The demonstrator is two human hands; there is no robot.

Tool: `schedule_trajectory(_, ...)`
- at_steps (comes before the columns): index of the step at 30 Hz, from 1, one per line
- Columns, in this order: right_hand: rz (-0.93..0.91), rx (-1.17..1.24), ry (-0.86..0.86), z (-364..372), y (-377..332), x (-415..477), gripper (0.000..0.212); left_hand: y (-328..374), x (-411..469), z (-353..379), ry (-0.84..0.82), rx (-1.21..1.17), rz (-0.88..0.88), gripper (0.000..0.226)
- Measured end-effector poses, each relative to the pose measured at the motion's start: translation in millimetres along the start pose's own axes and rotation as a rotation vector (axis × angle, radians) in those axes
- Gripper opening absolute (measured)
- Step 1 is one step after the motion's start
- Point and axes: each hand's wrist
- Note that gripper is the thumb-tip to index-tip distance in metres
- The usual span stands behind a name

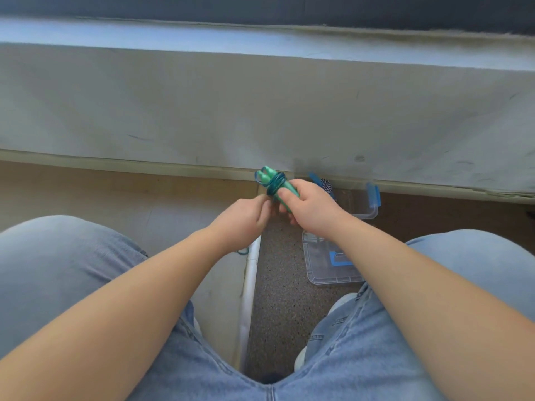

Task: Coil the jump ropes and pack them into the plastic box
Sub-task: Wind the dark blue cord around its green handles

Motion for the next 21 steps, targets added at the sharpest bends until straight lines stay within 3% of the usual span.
schedule_trajectory(7, 0.109, -0.704, 0.136, 18, 14, 3, 0.023, -1, -5, -5, -0.189, 0.258, -0.072, 0.031)
schedule_trajectory(9, 0.179, -0.778, 0.072, 12, 20, 4, 0.024, -1, -6, -8, -0.17, 0.366, -0.035, 0.033)
schedule_trajectory(11, 0.203, -0.801, -0.081, 9, 21, 4, 0.024, -2, -5, -12, -0.048, 0.479, 0.025, 0.038)
schedule_trajectory(13, 0.167, -0.765, -0.283, 10, 14, 0, 0.023, -7, -3, -17, 0.056, 0.565, 0.076, 0.042)
schedule_trajectory(16, 0.088, -0.563, -0.581, 17, 1, -8, 0.02, -15, -2, -17, 0.082, 0.559, 0.108, 0.049)
schedule_trajectory(21, 0.089, -0.069, -0.712, 4, -12, -14, 0.01, -19, 1, -16, 0.038, 0.166, 0.055, 0.057)
Point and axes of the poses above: each hand's wrist, its own x-axis towards the middle knuckle, its own z-axis out of the palm, y = z × x, and after that the axes turned 13 degrees about -y, right-handed
